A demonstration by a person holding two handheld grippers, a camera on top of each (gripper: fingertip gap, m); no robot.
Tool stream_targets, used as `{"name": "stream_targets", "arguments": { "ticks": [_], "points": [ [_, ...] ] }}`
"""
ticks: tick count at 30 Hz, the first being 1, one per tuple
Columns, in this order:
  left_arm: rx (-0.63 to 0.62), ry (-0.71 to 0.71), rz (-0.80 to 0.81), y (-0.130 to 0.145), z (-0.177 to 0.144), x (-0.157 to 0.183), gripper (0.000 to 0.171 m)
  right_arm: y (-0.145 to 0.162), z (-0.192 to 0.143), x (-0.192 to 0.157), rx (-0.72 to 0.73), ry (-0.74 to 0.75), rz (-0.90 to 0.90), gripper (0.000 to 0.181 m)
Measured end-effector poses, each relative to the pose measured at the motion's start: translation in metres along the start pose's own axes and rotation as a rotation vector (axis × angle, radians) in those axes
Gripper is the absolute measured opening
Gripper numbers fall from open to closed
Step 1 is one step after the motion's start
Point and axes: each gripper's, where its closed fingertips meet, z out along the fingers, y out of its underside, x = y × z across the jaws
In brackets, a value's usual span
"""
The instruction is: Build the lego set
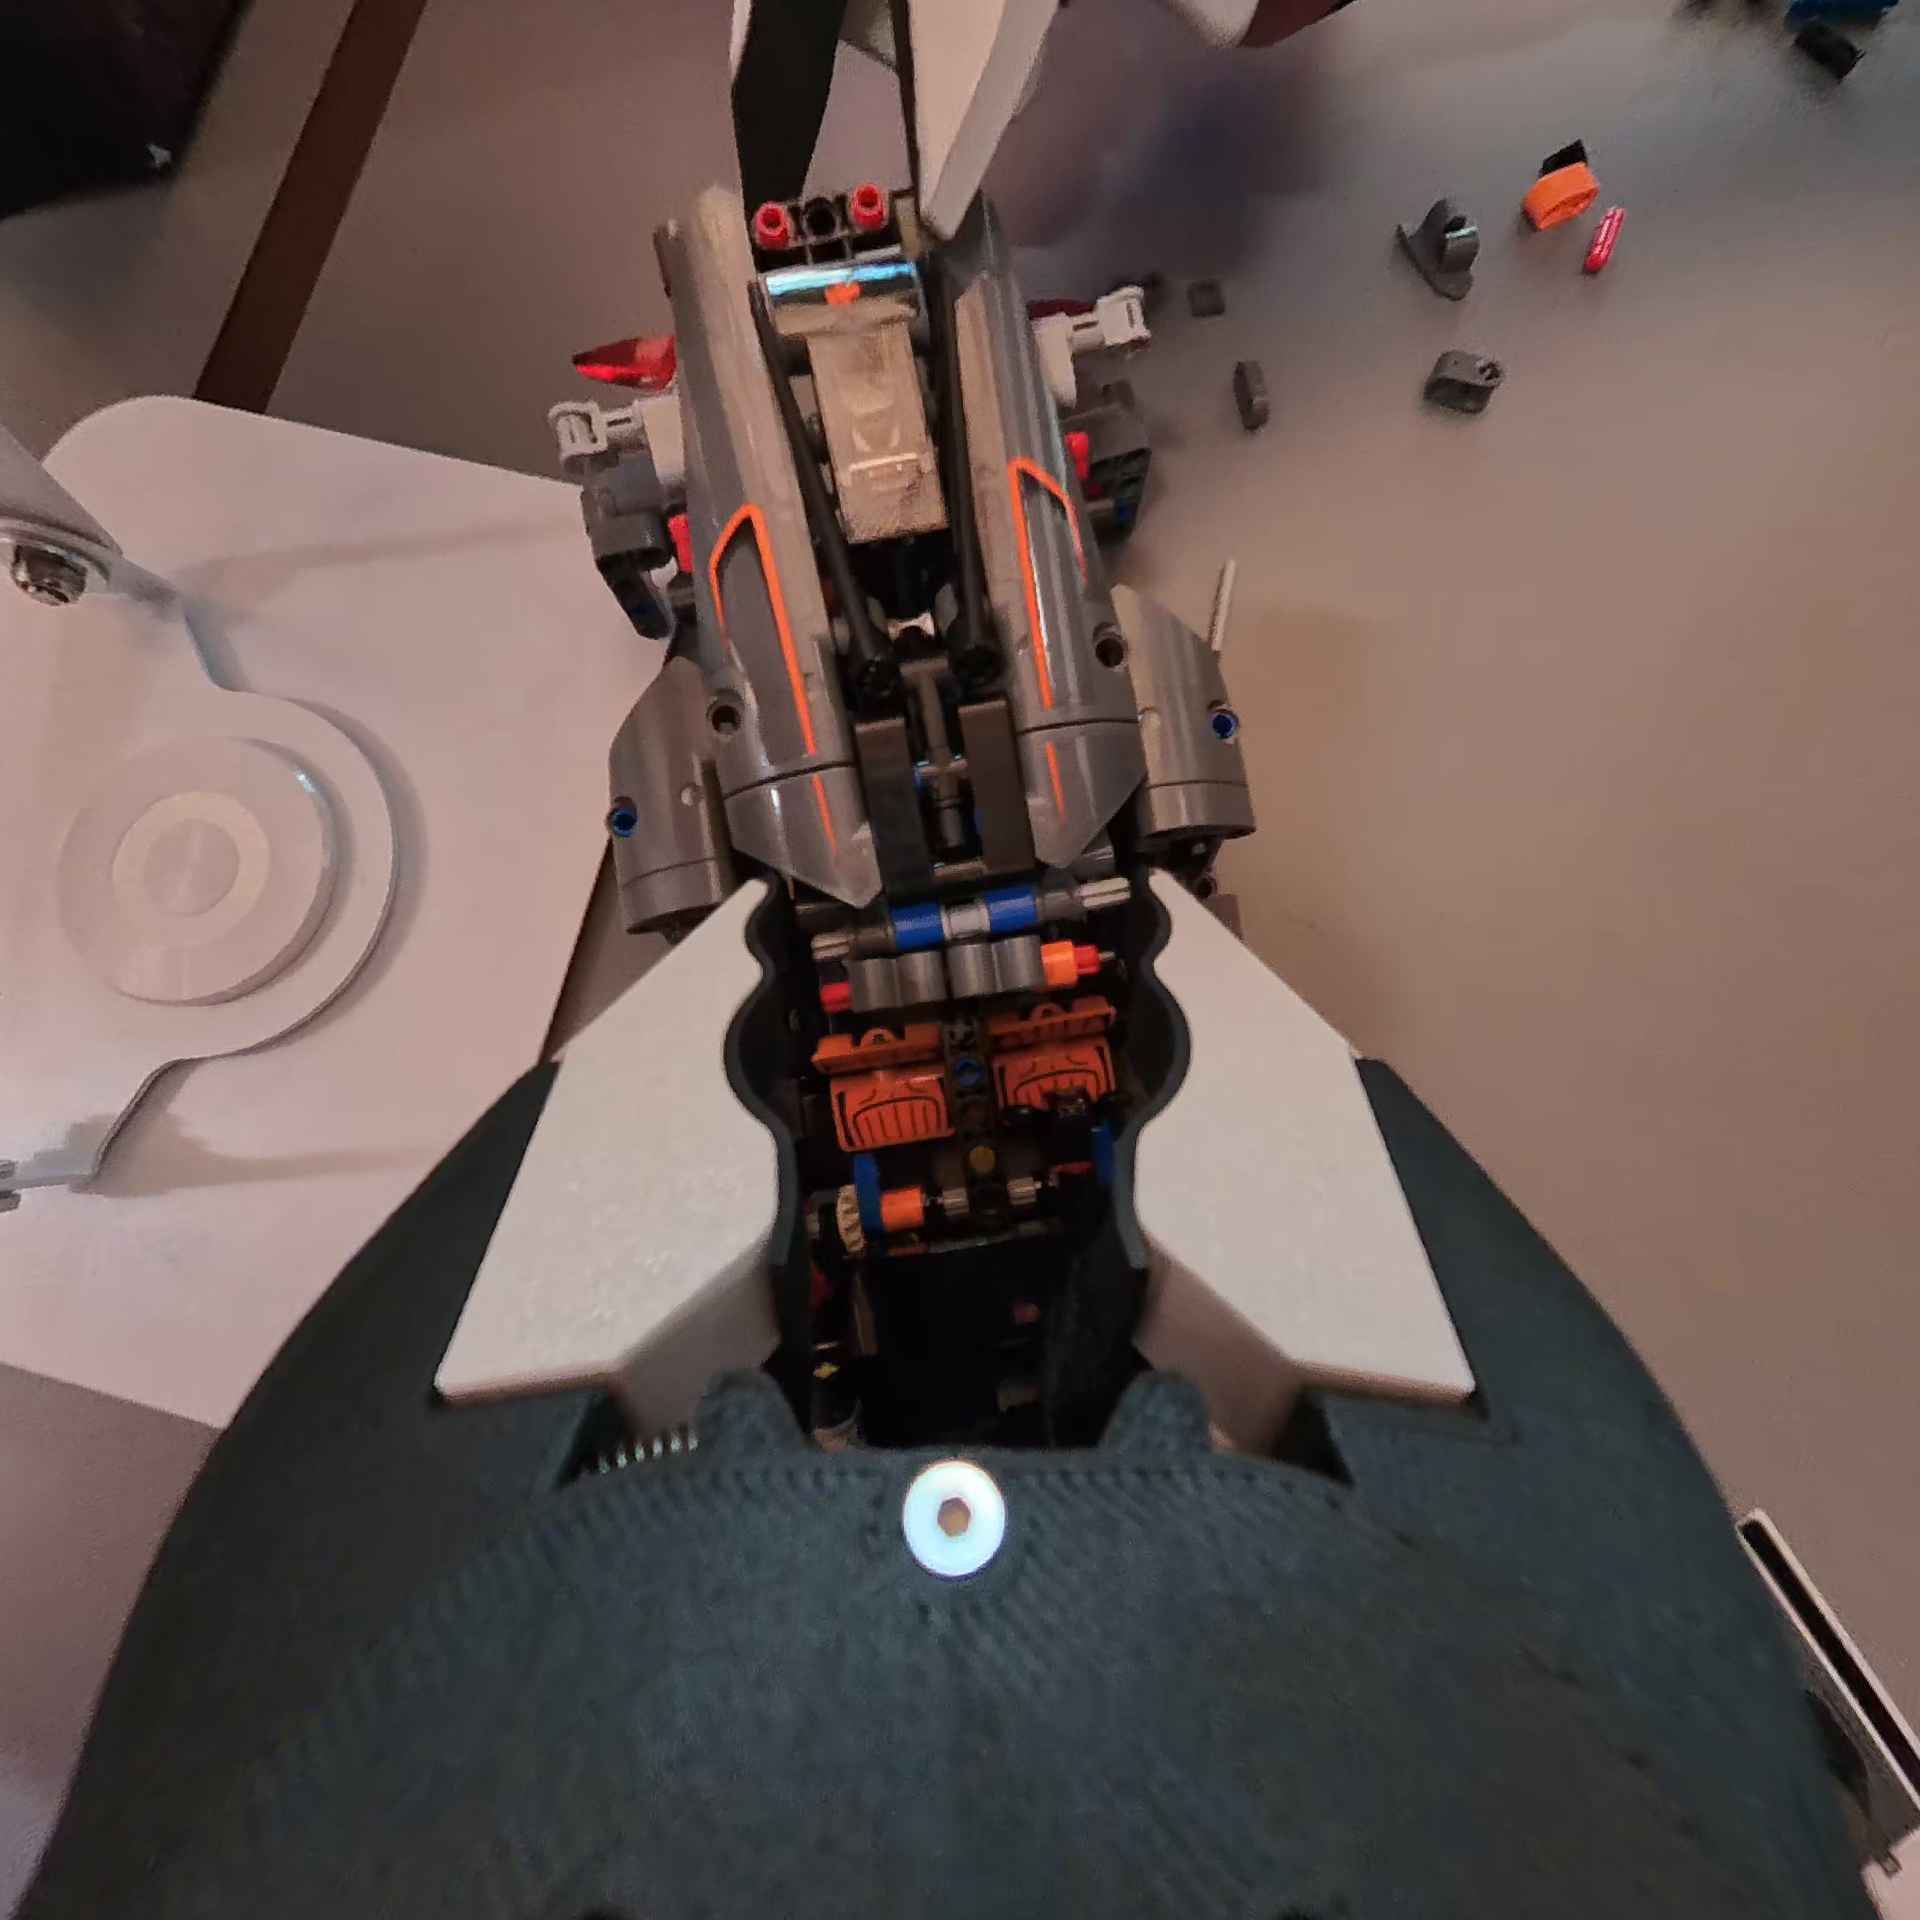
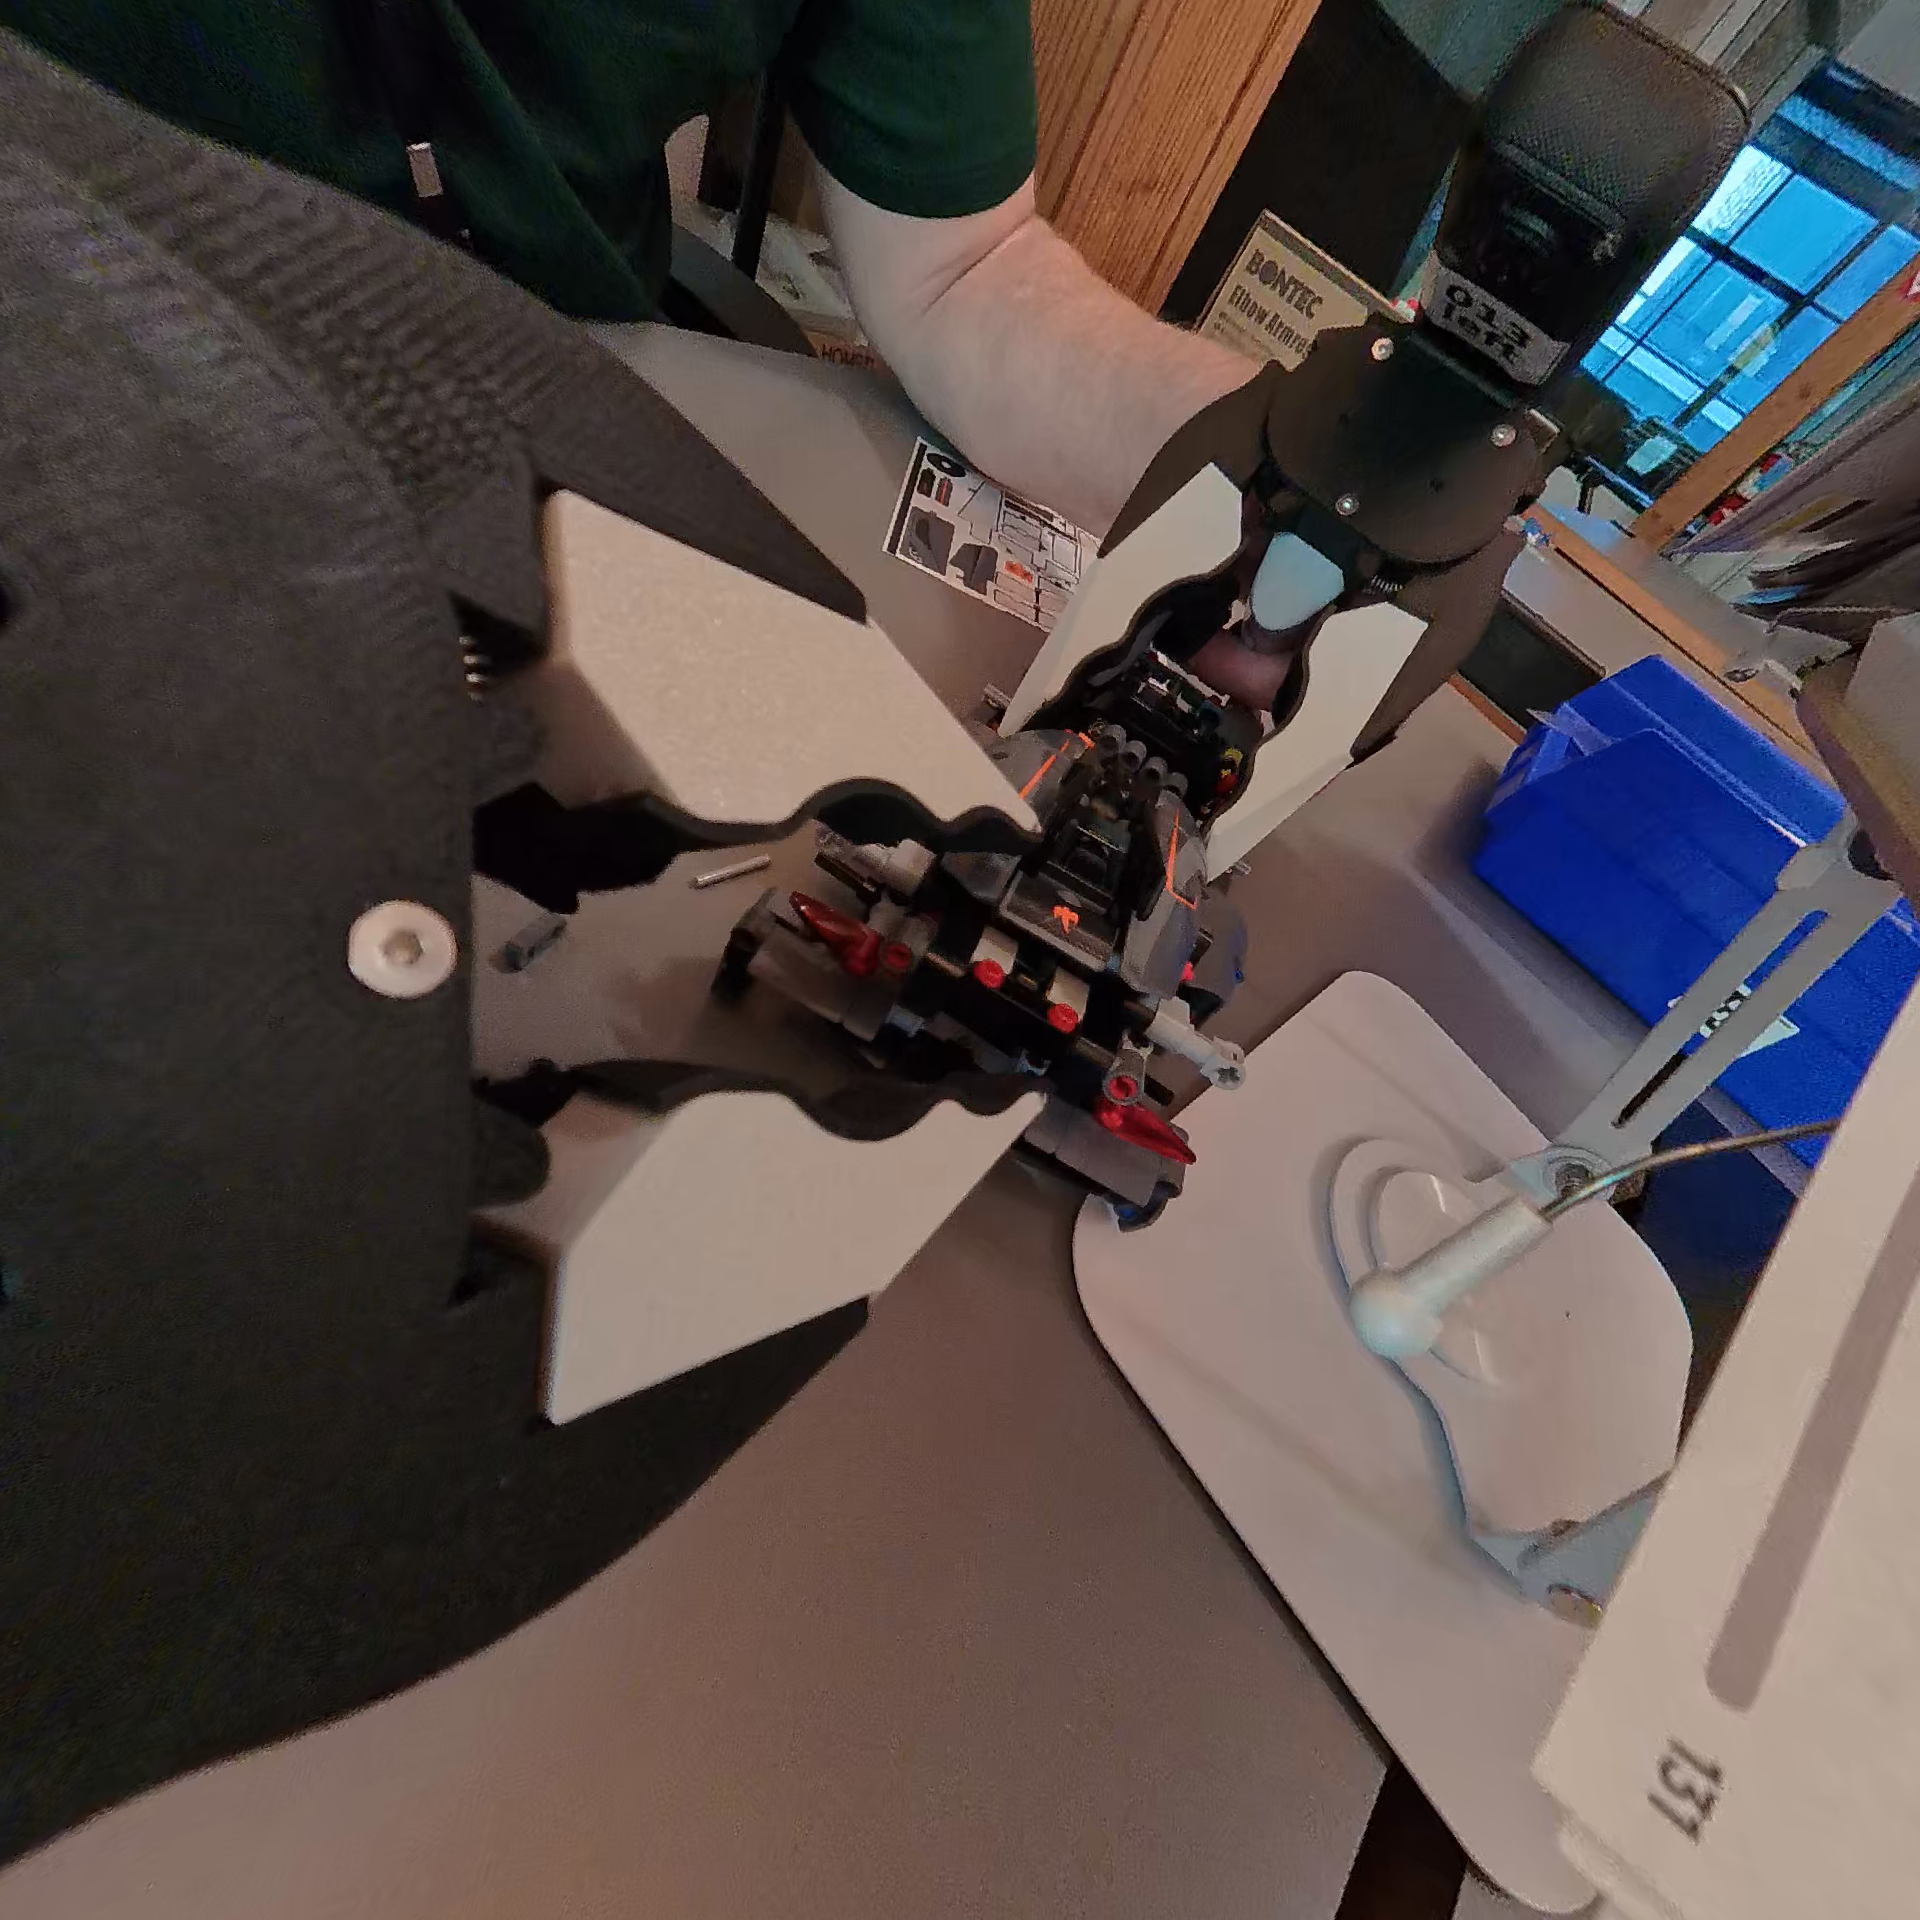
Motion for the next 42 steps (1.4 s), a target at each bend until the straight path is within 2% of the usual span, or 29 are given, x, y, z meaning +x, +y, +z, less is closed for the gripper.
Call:
{"name": "stream_targets", "arguments": {
  "ticks": [1, 16, 28, 35, 42],
  "points": [
    [0.001, 0.007, -0.004, 0.000, 0.000, 0.000, 0.061, 0.001, 0.000, -0.003, -0.011, -0.015, -0.003, 0.034],
    [0.036, 0.034, -0.040, -0.001, -0.001, -0.001, 0.060, 0.007, 0.010, -0.006, -0.083, 0.023, -0.059, 0.034],
    [0.066, 0.039, -0.055, -0.003, -0.004, -0.003, 0.060, 0.006, 0.013, -0.006, -0.046, -0.032, 0.034, 0.029],
    [0.065, 0.048, -0.059, -0.002, -0.004, -0.003, 0.059, 0.003, 0.021, -0.024, -0.015, -0.133, 0.056, 0.023],
    [0.079, 0.055, -0.059, -0.001, -0.007, -0.003, 0.058, 0.003, 0.027, -0.028, -0.015, -0.124, 0.053, 0.023]
  ]
}}
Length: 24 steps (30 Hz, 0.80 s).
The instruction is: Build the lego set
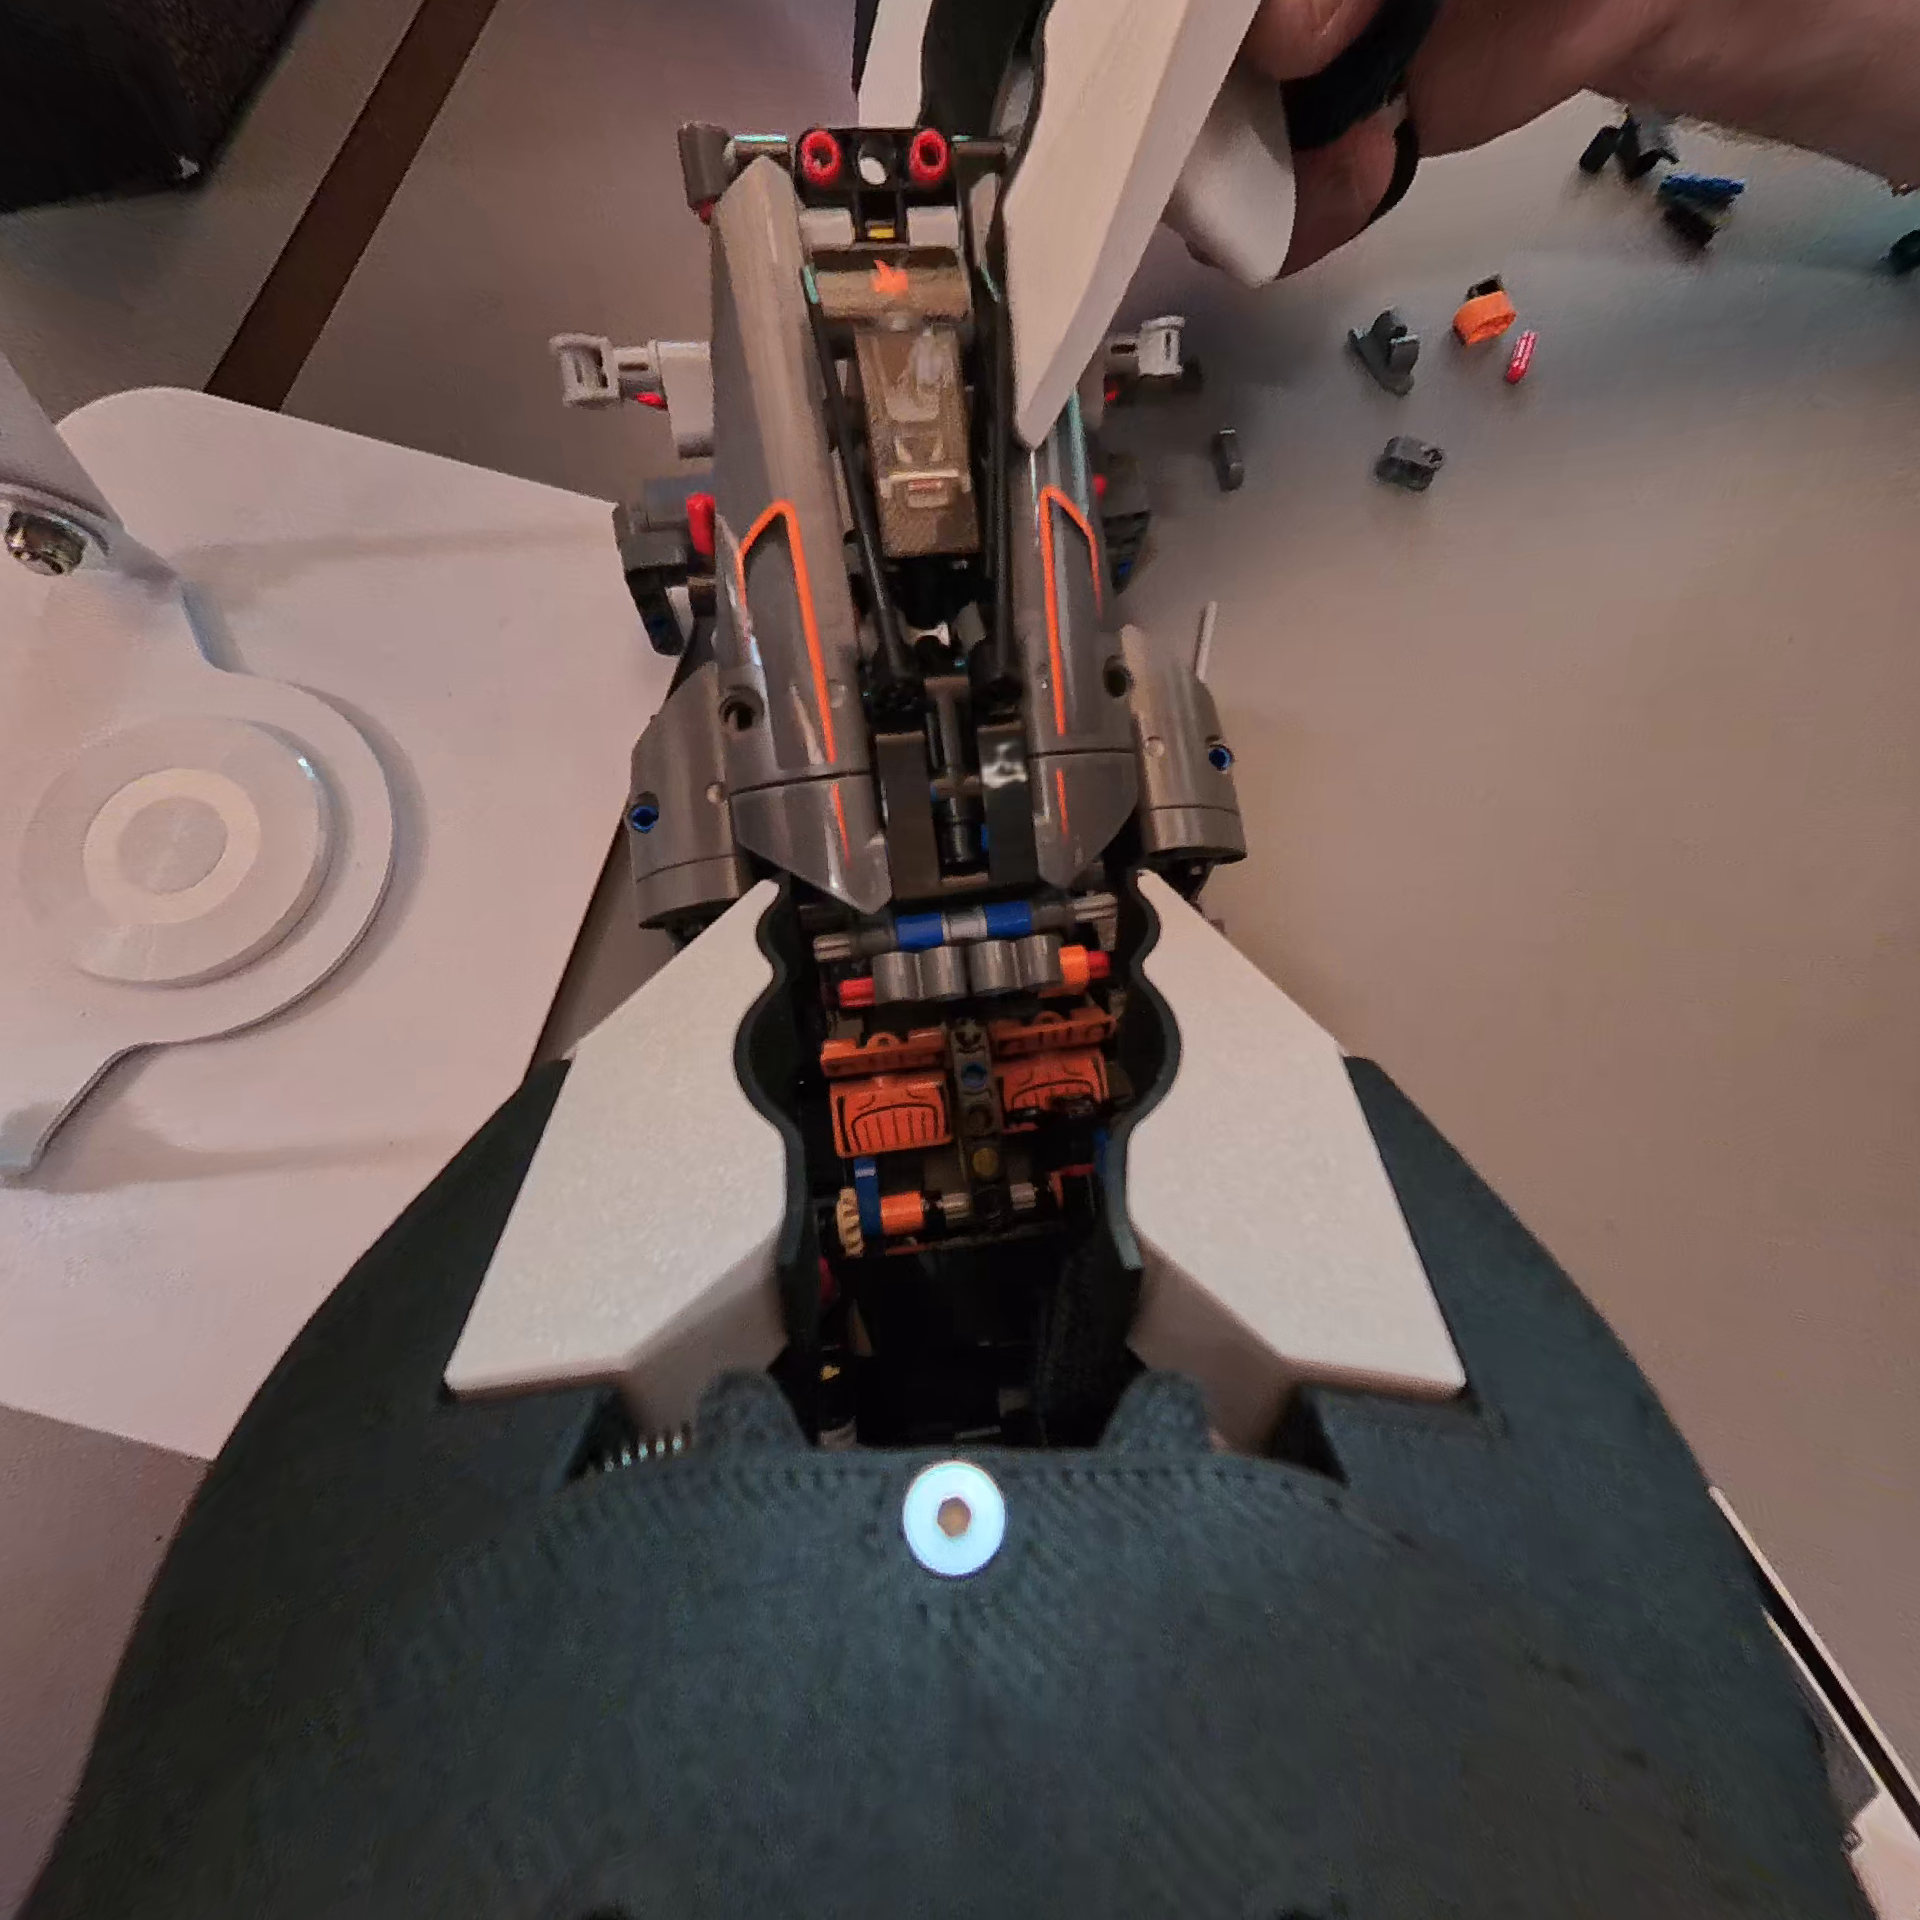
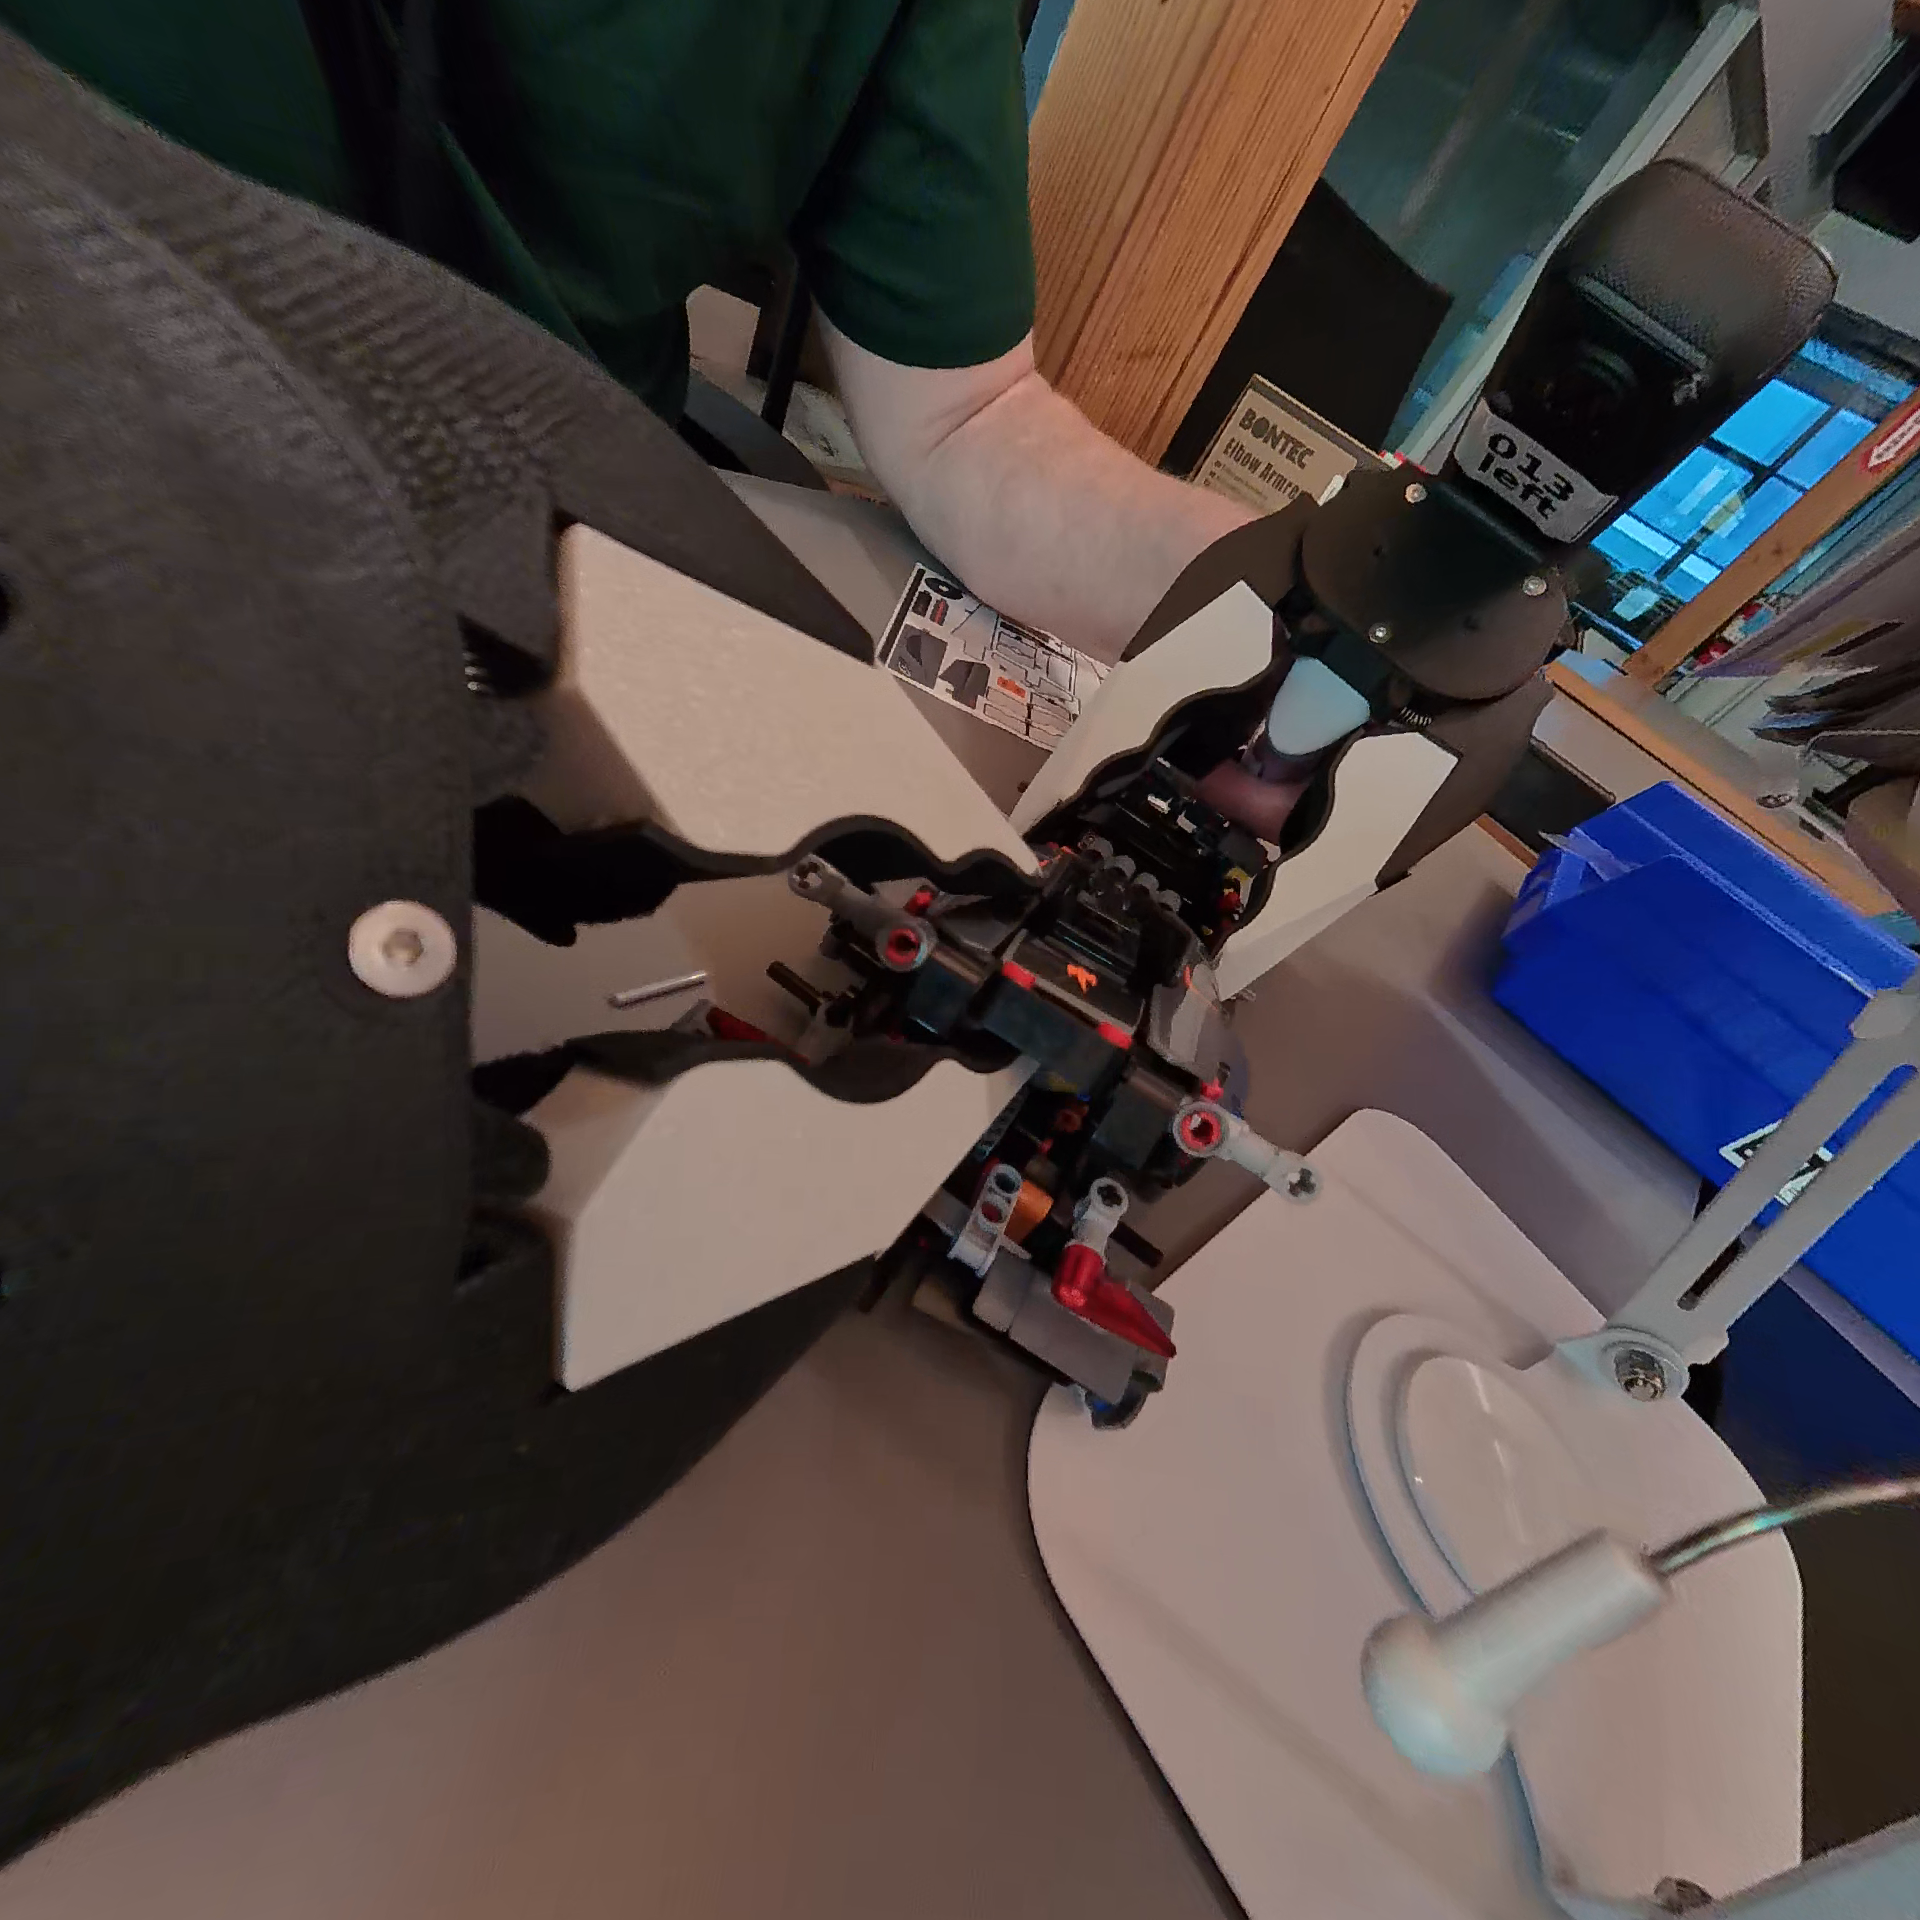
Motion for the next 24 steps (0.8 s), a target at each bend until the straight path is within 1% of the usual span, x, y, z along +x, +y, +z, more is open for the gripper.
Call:
{"name": "stream_targets", "arguments": {
  "ticks": [8, 14, 24],
  "points": [
    [0.017, 0.011, -0.017, -0.001, -0.004, -0.001, 0.060, -0.003, 0.002, 0.000, 0.023, -0.005, 0.058, 0.021],
    [-0.010, 0.015, -0.033, 0.003, -0.002, 0.000, 0.059, -0.002, 0.003, 0.000, 0.093, -0.024, 0.136, 0.020],
    [-0.056, 0.015, -0.022, 0.008, 0.005, 0.019, 0.061, 0.013, -0.002, -0.020, 0.103, -0.017, 0.148, 0.019]
  ]
}}
